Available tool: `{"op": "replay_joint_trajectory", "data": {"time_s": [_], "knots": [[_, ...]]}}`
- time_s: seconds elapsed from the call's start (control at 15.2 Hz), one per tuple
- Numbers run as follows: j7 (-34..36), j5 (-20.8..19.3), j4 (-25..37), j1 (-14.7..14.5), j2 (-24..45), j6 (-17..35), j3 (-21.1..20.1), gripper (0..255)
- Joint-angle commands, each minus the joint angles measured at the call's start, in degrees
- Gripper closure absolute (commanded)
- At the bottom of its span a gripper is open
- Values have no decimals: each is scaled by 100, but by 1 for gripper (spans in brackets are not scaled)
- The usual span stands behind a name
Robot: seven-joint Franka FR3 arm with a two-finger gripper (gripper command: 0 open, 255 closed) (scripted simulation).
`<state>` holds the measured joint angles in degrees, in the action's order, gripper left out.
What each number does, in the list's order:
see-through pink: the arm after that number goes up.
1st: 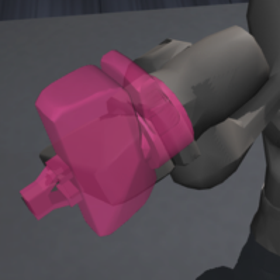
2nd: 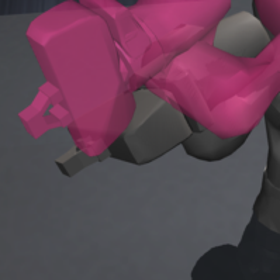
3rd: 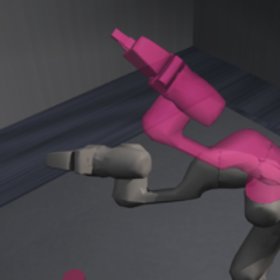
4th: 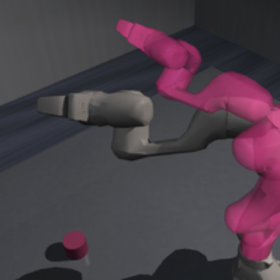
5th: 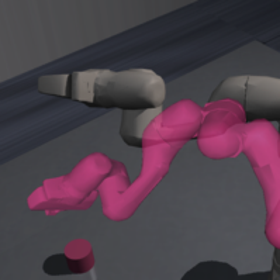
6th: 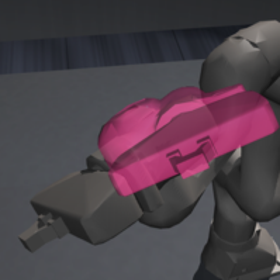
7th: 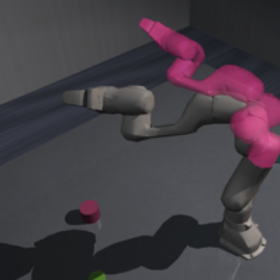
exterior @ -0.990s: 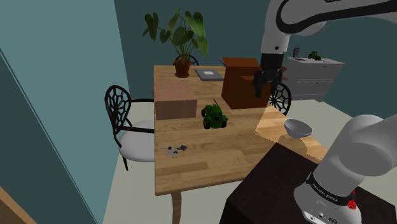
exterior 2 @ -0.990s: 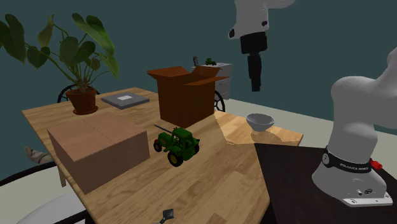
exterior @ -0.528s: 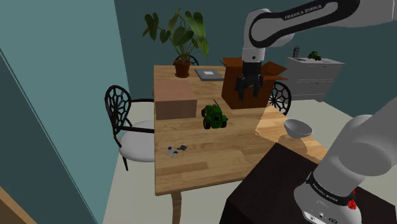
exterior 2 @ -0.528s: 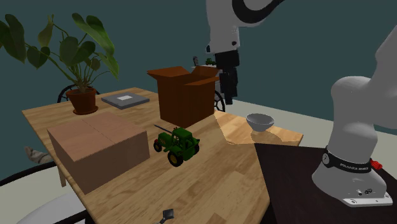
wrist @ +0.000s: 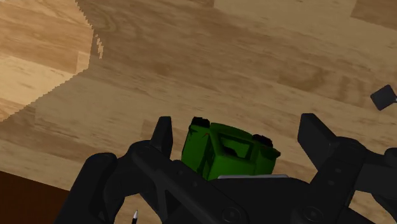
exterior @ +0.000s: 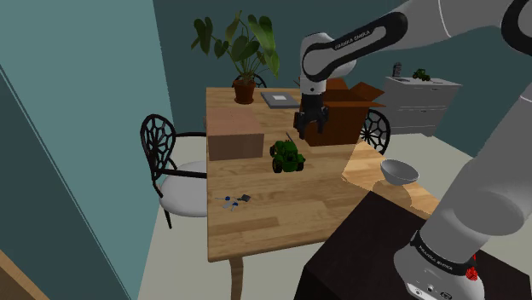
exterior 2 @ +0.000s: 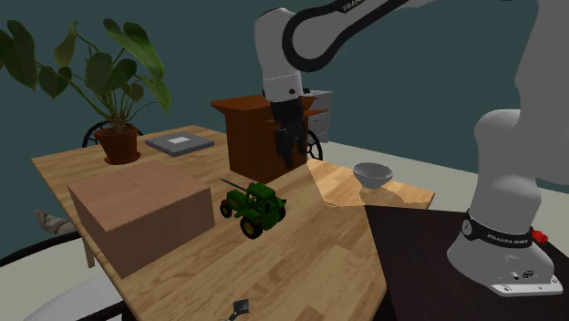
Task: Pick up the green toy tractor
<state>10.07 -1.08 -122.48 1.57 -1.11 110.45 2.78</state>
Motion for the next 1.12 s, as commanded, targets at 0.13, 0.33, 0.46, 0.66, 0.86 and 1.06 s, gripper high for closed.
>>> {"op": "replay_joint_trajectory", "data": {"time_s": [0.13, 0.33, 0.46, 0.66, 0.86, 1.06], "knots": [[46, -136, 765, 25, 950, 166, 29, 0], [95, -228, 1386, 31, 1636, 216, 51, 0], [123, -283, 1845, 34, 2100, 212, 71, 0], [155, -358, 2612, 42, 2813, 144, 105, 0], [166, -361, 2609, 44, 2926, 260, 106, 0], [180, -360, 2545, 47, 3042, 439, 104, 0]]}}
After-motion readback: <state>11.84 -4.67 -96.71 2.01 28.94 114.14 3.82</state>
